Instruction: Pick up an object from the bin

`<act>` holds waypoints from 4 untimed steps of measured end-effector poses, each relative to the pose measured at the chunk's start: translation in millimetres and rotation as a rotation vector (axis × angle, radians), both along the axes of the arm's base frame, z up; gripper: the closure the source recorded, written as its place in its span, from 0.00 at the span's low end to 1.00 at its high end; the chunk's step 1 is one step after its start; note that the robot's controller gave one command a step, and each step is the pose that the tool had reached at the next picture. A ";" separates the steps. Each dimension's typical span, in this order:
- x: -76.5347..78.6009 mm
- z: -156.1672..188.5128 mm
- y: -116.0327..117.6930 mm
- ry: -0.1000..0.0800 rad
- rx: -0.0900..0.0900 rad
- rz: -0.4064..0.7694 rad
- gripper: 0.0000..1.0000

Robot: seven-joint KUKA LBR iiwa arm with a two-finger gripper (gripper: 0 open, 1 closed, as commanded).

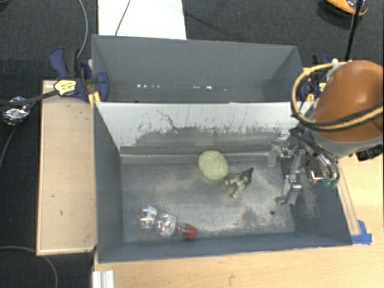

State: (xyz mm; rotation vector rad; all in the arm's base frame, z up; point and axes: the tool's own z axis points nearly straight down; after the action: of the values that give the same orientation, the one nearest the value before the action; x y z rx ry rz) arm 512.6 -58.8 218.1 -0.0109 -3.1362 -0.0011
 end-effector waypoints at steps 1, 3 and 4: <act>1.6 4.4 0.3 -0.009 -0.001 0.002 0.00; 31.4 -52.2 27.8 -0.011 -0.001 0.413 0.00; 39.5 -74.0 33.7 -0.013 0.000 0.463 0.00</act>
Offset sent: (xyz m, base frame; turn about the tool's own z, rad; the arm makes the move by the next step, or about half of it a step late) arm 0.0514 0.0383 -0.1481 -0.4973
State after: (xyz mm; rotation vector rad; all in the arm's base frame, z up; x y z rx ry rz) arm 552.1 -25.1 144.1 0.7124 -3.0673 0.0010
